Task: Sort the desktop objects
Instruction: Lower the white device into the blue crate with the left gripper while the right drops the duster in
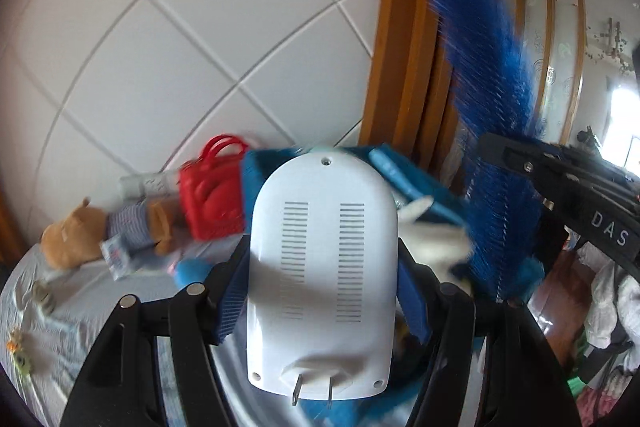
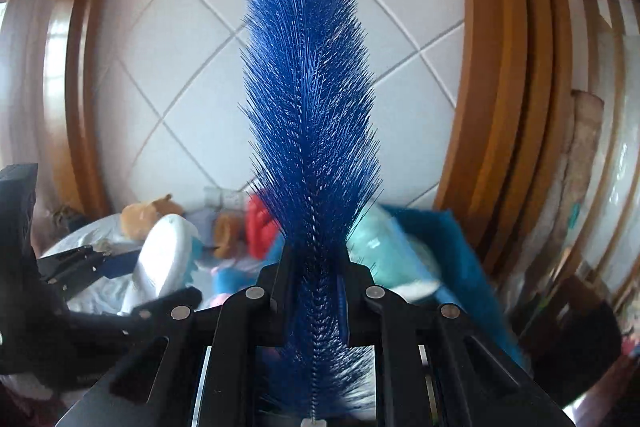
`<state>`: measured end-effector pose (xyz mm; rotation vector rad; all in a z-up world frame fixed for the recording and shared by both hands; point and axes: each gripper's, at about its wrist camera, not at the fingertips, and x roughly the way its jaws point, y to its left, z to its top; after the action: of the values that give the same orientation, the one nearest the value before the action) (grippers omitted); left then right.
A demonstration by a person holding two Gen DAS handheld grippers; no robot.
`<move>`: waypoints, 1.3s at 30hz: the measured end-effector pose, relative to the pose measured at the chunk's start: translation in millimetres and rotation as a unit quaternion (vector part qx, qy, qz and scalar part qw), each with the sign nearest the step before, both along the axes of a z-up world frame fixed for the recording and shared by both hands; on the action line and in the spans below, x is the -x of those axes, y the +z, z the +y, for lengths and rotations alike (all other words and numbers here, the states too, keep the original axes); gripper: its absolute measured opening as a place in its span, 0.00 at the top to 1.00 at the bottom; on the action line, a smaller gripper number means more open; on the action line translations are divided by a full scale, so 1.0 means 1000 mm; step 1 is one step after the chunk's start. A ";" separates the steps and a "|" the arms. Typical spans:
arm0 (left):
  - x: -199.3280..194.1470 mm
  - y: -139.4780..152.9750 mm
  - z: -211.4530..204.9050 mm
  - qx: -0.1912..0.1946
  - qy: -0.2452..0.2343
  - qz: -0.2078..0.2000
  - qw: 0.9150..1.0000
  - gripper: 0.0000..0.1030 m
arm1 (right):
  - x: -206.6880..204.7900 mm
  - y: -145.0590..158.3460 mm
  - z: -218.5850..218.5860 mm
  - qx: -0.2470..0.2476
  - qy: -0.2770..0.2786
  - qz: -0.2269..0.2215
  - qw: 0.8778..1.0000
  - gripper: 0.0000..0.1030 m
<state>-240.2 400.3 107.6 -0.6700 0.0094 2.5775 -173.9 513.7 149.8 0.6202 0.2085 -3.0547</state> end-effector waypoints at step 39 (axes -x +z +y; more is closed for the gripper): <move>0.065 -0.074 0.057 0.098 0.099 -0.102 0.985 0.12 | 0.087 -0.094 0.113 0.021 0.000 -0.100 0.995 0.00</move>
<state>-305.0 456.9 33.6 -1.0544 0.1392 2.7065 -260.8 627.2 55.4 0.9153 0.1390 -2.9616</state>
